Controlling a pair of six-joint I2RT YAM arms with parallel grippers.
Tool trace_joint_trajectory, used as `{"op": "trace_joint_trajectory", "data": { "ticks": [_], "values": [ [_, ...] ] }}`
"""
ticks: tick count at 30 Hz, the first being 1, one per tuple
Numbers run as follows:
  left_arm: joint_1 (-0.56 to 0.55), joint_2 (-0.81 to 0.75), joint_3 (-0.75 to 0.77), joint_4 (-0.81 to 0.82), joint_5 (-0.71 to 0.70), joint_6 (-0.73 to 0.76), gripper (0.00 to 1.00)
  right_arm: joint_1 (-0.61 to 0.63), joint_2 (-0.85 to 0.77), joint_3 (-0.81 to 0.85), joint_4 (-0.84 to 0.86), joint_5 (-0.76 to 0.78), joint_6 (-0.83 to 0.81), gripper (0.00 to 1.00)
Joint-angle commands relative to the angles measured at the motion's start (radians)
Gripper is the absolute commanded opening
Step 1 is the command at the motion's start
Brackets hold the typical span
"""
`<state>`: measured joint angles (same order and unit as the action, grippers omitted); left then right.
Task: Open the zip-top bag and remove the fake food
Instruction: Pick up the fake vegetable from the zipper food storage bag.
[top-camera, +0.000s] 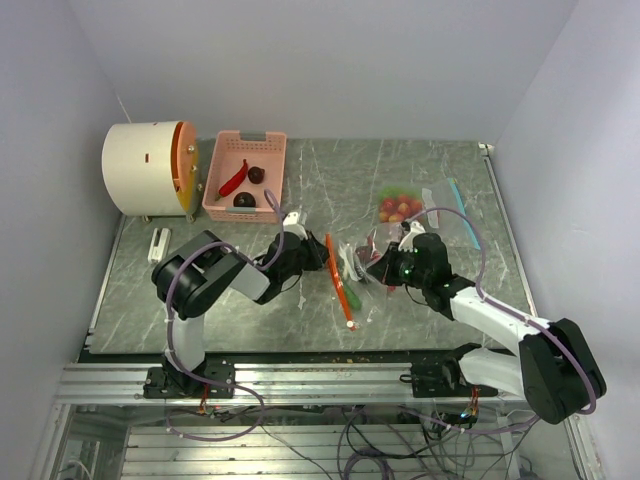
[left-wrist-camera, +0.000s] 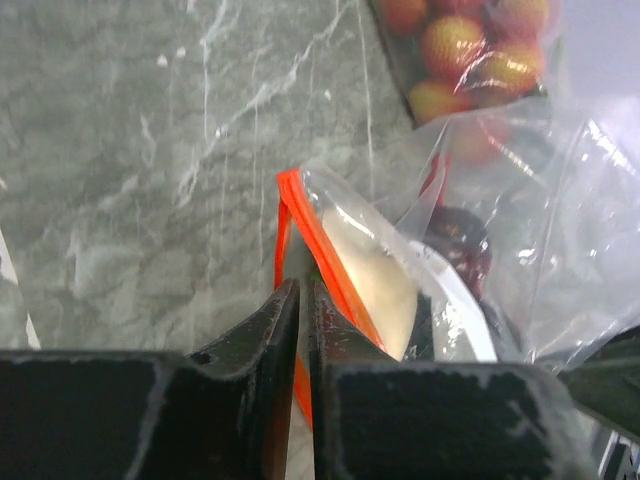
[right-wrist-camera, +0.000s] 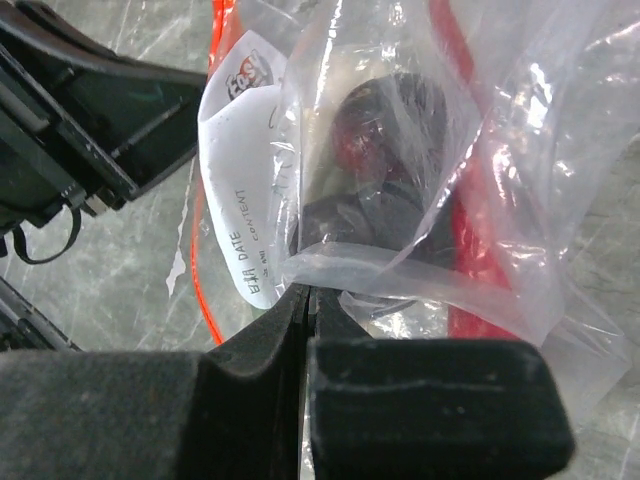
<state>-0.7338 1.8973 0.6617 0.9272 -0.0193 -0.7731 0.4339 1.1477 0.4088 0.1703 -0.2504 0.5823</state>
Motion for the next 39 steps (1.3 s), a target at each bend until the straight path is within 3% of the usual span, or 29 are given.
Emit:
{"op": "trace_joint_trajectory", "data": {
  "ticks": [1,4,8,15,19,23,26,28,30,35,39],
  "values": [
    [0.002,0.034,-0.043,0.104,0.082,-0.026,0.21,0.005,0.007,0.039,-0.045,0.055,-0.038,0.00],
    [0.002,0.020,-0.072,0.122,0.096,-0.035,0.24,0.005,0.013,0.057,-0.074,0.084,-0.057,0.00],
    [-0.006,0.013,-0.124,0.210,0.137,-0.085,0.37,0.005,0.004,0.058,-0.076,0.092,-0.065,0.00],
    [-0.058,0.047,-0.177,0.352,0.123,-0.187,0.39,0.005,0.030,0.052,-0.044,0.077,-0.052,0.00],
    [-0.121,0.048,-0.128,0.272,0.097,-0.166,0.39,0.004,0.026,0.051,-0.046,0.080,-0.055,0.00],
    [-0.167,0.032,-0.052,0.092,0.024,-0.107,0.40,0.005,0.016,0.049,-0.050,0.079,-0.056,0.00],
    [-0.175,0.031,-0.044,0.064,-0.003,-0.105,0.42,0.005,0.008,0.044,-0.053,0.079,-0.056,0.00],
    [-0.177,0.023,-0.043,0.037,-0.036,-0.104,0.59,0.005,0.002,0.040,-0.054,0.079,-0.057,0.00],
    [-0.180,0.016,-0.038,-0.005,-0.055,-0.095,0.68,0.004,0.001,0.036,-0.054,0.079,-0.057,0.00],
    [-0.194,0.010,-0.021,-0.069,-0.086,-0.086,0.78,0.005,0.001,0.034,-0.046,0.073,-0.054,0.00],
    [-0.212,0.025,0.007,-0.095,-0.110,-0.094,0.78,0.005,0.003,0.033,-0.036,0.067,-0.050,0.00]
  ]
}}
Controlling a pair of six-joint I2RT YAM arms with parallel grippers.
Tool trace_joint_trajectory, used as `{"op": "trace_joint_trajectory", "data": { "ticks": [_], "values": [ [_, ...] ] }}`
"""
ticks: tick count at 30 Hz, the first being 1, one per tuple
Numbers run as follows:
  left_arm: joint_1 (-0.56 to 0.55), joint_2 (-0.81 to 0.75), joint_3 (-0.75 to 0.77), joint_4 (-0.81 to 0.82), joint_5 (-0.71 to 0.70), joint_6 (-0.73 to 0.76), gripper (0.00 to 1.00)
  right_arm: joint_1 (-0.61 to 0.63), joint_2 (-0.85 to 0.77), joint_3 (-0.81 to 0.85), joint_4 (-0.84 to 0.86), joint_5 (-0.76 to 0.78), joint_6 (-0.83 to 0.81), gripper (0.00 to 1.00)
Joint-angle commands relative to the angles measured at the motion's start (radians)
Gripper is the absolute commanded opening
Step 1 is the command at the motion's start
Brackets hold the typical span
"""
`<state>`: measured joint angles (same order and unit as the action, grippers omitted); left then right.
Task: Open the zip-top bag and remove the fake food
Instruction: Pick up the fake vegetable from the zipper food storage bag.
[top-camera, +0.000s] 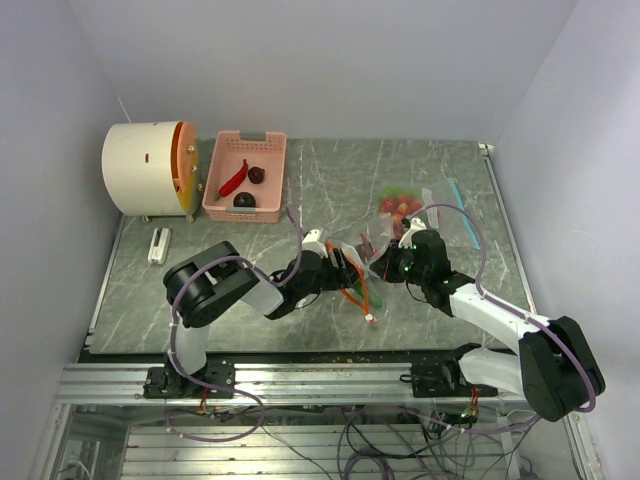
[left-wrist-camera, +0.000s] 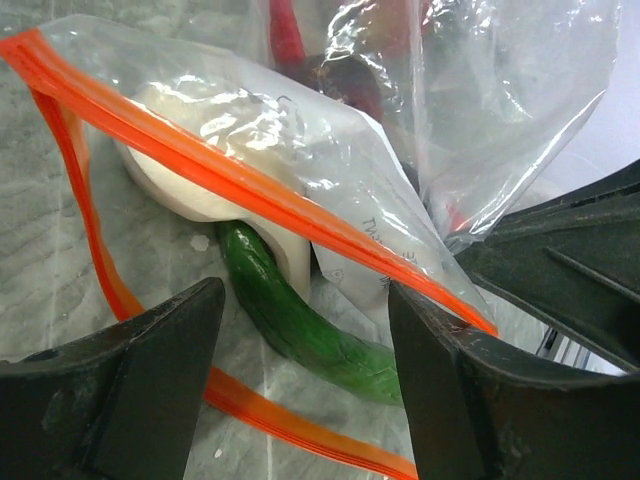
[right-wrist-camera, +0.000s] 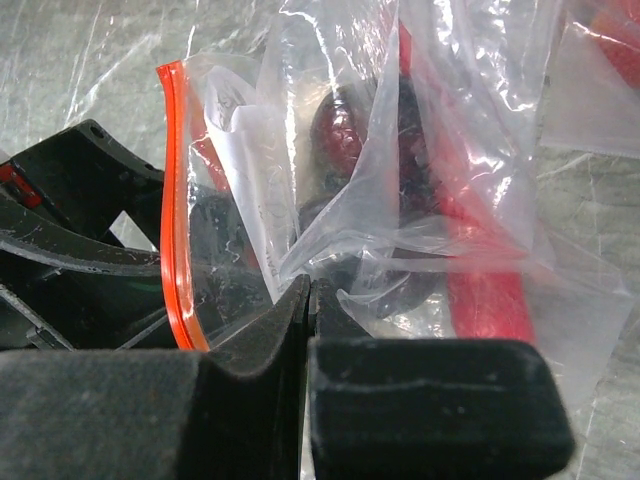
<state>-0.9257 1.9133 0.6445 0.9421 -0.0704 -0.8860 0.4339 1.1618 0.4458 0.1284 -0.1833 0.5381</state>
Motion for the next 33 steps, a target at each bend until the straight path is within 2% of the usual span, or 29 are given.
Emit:
{"op": "trace_joint_trajectory", "data": {
  "ticks": [1,3,8,11,21,27,33],
  "values": [
    [-0.026,0.019,0.038,-0.115,-0.067,0.018,0.77,0.005,-0.007,-0.004,0.009,-0.004,-0.006,0.00],
    [-0.039,0.047,0.074,-0.145,-0.084,0.018,0.72,0.005,-0.004,-0.007,0.017,-0.011,-0.001,0.00],
    [-0.072,0.095,0.146,-0.214,-0.118,0.035,0.69,0.005,-0.024,-0.009,0.003,-0.006,-0.005,0.00],
    [-0.078,0.103,0.133,-0.174,-0.103,0.031,0.55,0.005,-0.035,-0.009,-0.016,0.012,-0.015,0.00],
    [-0.084,0.108,0.095,-0.099,-0.074,0.013,0.20,0.005,-0.019,-0.009,-0.004,0.009,-0.016,0.00],
    [-0.084,0.070,0.079,-0.108,-0.061,0.034,0.17,0.005,-0.035,-0.001,-0.034,0.036,-0.026,0.00],
    [-0.084,-0.062,0.047,-0.251,-0.093,0.119,0.18,-0.015,-0.056,0.018,-0.070,0.079,-0.057,0.00]
  ]
}}
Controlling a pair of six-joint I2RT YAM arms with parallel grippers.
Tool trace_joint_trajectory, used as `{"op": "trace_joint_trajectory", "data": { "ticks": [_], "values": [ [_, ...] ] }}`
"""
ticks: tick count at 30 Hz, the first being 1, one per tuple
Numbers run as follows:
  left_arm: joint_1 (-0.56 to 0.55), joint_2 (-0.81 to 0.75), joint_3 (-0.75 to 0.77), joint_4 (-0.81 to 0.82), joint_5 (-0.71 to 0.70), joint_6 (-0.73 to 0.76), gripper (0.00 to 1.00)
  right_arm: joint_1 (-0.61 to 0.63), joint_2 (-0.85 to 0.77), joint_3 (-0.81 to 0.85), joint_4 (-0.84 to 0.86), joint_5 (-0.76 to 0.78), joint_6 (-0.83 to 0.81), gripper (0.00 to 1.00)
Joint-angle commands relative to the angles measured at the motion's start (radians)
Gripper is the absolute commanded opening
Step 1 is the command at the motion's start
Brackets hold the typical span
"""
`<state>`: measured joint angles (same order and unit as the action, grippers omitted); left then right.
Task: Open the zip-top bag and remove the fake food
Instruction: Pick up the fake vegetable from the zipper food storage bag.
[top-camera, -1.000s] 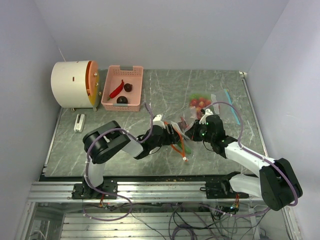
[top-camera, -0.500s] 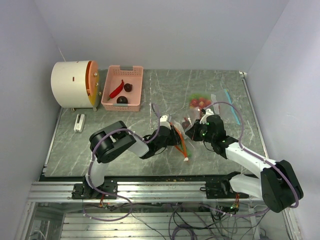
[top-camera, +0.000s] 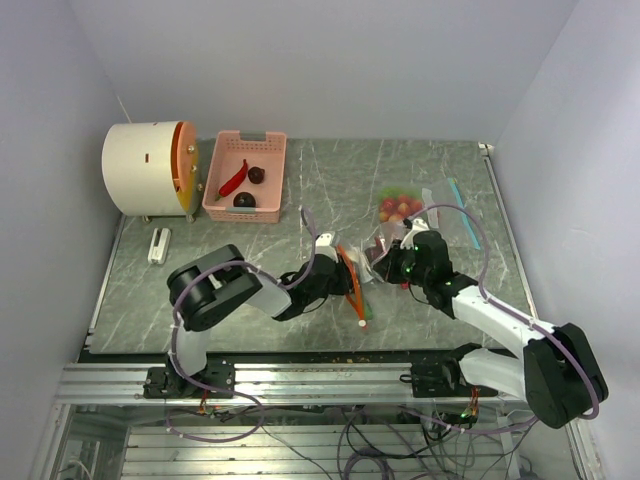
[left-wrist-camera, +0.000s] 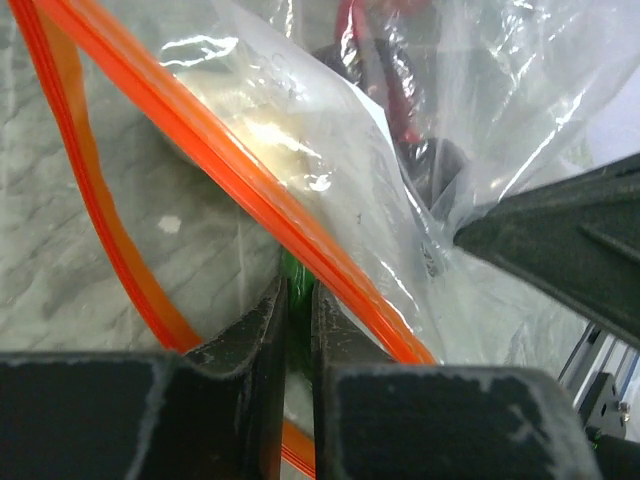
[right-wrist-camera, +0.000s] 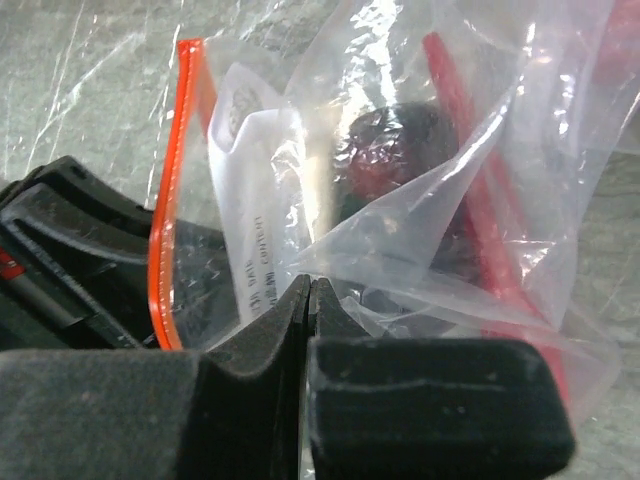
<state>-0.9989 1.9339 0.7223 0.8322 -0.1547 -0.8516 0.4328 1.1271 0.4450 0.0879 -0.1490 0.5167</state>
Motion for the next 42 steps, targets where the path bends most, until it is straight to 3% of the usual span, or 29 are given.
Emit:
{"op": "trace_joint_trajectory", "data": {
  "ticks": [1,21,29,34,42],
  "values": [
    [-0.012,-0.105,-0.037,-0.168,-0.024,0.096,0.18,-0.020,-0.020,0.020,-0.030,0.044,-0.039,0.00],
    [-0.004,-0.444,0.002,-0.671,-0.214,0.325,0.19,-0.053,0.052,0.026,0.018,0.042,-0.045,0.00],
    [0.093,-0.566,-0.044,-0.705,-0.163,0.328,0.19,-0.060,0.036,0.039,-0.006,0.042,-0.052,0.00],
    [0.163,-0.552,-0.039,-0.673,-0.058,0.334,0.19,-0.062,0.025,0.034,-0.013,0.043,-0.053,0.00],
    [0.204,-0.528,-0.010,-0.692,-0.038,0.357,0.19,-0.062,0.014,0.026,-0.018,0.048,-0.054,0.00]
  ]
}}
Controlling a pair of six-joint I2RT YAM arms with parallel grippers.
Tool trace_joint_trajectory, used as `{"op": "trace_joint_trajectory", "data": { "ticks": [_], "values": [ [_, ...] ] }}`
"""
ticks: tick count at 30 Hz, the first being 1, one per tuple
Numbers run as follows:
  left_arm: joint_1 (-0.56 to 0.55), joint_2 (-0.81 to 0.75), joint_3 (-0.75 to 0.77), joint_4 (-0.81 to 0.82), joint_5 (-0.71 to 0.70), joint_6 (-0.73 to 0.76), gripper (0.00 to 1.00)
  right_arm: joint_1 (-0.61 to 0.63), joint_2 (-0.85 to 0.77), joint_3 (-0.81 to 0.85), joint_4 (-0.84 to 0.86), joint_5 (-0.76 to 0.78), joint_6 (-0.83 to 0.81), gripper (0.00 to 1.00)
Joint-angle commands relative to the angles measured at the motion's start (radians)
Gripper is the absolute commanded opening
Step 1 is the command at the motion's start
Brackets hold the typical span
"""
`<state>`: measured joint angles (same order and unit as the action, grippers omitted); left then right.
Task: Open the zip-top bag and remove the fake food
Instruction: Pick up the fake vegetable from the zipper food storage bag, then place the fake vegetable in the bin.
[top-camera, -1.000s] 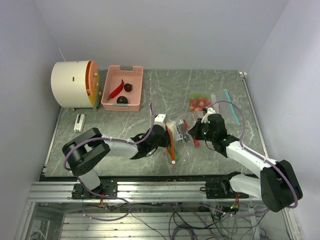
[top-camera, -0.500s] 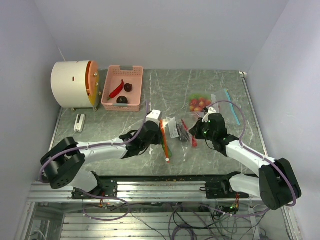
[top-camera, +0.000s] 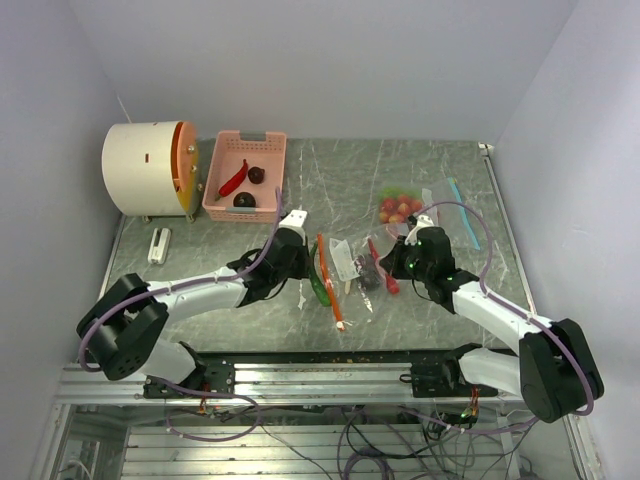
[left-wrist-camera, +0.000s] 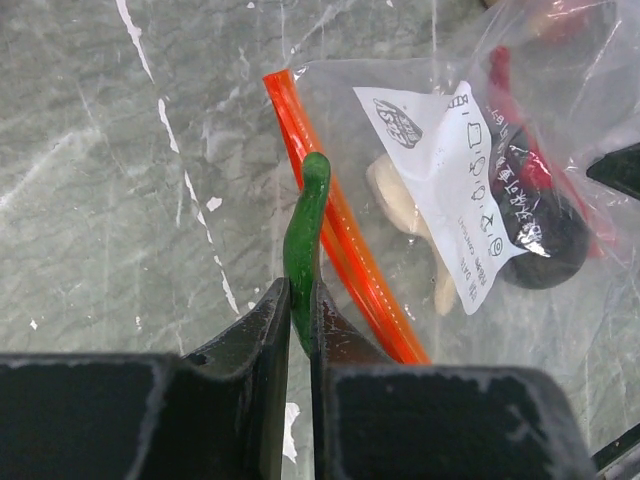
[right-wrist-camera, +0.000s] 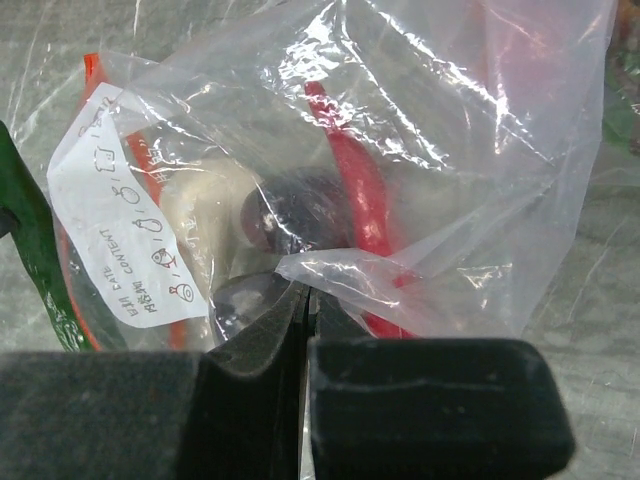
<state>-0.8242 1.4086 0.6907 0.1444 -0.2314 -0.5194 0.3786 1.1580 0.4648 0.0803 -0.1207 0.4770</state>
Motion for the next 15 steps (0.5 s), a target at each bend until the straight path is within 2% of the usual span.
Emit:
{"op": "trace_joint_trajectory", "data": {
  "ticks": [1,9,15],
  "values": [
    [0.043,-0.006,0.026,-0.005,0.040,0.026,0.19,-0.007,-0.015,0.007,-0.010,0.020,-0.015,0.00],
    [0.168,-0.012,0.135,-0.063,0.035,0.080,0.19,-0.007,-0.007,0.014,-0.008,0.013,-0.018,0.00],
    [0.319,0.060,0.248,-0.087,0.095,0.112,0.20,-0.009,0.008,0.006,0.004,0.008,-0.034,0.00]
  ]
}}
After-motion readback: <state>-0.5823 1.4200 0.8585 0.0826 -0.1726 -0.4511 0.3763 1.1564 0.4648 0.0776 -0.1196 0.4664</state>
